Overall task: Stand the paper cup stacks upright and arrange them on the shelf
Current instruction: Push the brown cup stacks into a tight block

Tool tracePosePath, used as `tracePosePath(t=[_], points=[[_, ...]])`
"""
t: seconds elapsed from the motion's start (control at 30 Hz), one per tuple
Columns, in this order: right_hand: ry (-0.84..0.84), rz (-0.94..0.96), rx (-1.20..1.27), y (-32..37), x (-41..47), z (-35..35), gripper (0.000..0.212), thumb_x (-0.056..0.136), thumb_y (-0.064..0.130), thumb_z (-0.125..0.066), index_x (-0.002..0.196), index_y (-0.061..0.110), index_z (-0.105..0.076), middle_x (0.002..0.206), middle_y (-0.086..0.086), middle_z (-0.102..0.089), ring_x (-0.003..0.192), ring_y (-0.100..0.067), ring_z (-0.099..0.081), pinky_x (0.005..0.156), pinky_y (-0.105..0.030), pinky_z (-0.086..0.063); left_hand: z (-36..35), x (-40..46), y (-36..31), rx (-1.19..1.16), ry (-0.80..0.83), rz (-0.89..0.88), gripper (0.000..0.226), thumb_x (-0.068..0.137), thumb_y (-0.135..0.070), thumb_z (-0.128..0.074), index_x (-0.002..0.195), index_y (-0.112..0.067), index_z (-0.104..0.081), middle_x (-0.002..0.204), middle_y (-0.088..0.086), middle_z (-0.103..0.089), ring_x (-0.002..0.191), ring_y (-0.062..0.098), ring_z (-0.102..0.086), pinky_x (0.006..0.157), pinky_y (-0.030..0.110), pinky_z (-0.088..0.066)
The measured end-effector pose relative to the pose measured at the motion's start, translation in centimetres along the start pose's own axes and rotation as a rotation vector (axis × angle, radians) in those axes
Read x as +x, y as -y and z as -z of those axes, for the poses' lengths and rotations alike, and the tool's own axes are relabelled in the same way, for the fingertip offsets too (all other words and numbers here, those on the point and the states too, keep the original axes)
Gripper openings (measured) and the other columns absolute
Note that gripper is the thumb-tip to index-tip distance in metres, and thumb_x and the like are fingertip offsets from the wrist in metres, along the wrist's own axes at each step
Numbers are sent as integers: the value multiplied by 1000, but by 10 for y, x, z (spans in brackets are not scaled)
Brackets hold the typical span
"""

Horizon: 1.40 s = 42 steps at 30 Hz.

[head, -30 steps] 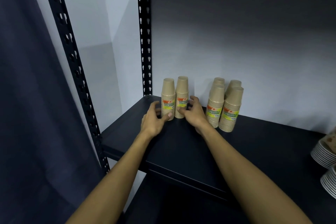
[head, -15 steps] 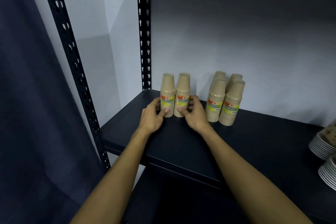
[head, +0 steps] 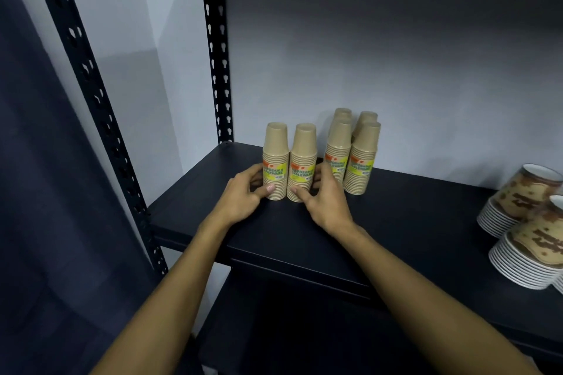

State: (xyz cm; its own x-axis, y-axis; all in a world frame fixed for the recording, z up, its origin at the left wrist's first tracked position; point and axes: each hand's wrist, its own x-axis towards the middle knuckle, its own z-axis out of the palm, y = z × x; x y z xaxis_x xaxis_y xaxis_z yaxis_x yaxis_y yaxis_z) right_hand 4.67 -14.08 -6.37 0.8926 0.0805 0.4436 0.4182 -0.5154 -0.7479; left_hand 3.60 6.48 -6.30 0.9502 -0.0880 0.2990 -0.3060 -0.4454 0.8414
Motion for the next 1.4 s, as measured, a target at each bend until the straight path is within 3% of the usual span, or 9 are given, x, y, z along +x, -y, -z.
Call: tracePosePath(t=[0.13, 0.2, 0.57, 0.73, 0.9, 1.07, 1.27, 1.4], points=[[17, -18, 8, 0, -15, 24, 49, 81, 29, -81, 116, 24, -48, 99, 23, -60, 89, 12, -59, 75, -6, -47, -14, -11, -11, 28, 46, -29, 49, 93, -21, -70, 139, -25, -54, 130, -9, -67, 122, 2, -60, 110, 32, -45], [11, -27, 2, -3, -23, 37, 49, 81, 29, -81, 117, 24, -48, 99, 26, -59, 88, 14, -58, 71, -2, -45, -24, -15, -18, 49, 53, -51, 50, 93, -22, -70, 140, -24, -53, 131, -9, -67, 121, 3, -61, 109, 31, -45], [-81, -87, -33, -28, -37, 85, 54, 80, 27, -83, 122, 14, -53, 111, 6, -68, 98, -5, -65, 83, -22, -55, -77, 7, -43, 183, 89, -76, 54, 91, -38, -69, 141, -30, -49, 130, -9, -67, 113, 10, -66, 102, 45, -51], [-106, -125, -10, -33, -32, 88, 55, 81, 24, -81, 126, 14, -52, 116, 5, -67, 104, -9, -64, 88, -24, -54, -86, 15, -46, 201, 100, -70, 54, 91, -40, -68, 140, -32, -48, 129, -9, -67, 107, 11, -67, 99, 46, -53], [-118, -164, -2, -39, -28, 98, 54, 80, 24, -82, 126, 15, -54, 116, 3, -67, 105, -10, -65, 92, -30, -54, -98, 19, -52, 269, 101, -61, 55, 93, -47, -62, 142, -34, -43, 131, -7, -66, 119, 19, -62, 103, 52, -46], [-116, -182, 3, -39, -28, 100, 55, 81, 25, -81, 127, 16, -53, 119, 4, -66, 108, -11, -63, 90, -27, -51, -105, 21, -49, 311, 70, -56, 55, 95, -50, -59, 142, -27, -42, 135, -6, -62, 123, 20, -57, 106, 53, -41], [-116, -185, 17, -38, -27, 99, 54, 82, 25, -81, 127, 17, -53, 117, 6, -66, 105, -8, -63, 80, -12, -46, -106, 23, -44, 256, 57, -48, 45, 96, -46, -60, 133, -24, -49, 129, -6, -64, 120, 17, -59, 106, 51, -42], [-111, -182, 14, -39, -27, 98, 54, 81, 27, -81, 127, 18, -52, 117, 8, -65, 104, -7, -63, 78, -11, -45, -104, 24, -43, 212, 56, -47, 43, 96, -42, -62, 133, -23, -52, 125, -7, -67, 117, 14, -63, 105, 50, -45]])
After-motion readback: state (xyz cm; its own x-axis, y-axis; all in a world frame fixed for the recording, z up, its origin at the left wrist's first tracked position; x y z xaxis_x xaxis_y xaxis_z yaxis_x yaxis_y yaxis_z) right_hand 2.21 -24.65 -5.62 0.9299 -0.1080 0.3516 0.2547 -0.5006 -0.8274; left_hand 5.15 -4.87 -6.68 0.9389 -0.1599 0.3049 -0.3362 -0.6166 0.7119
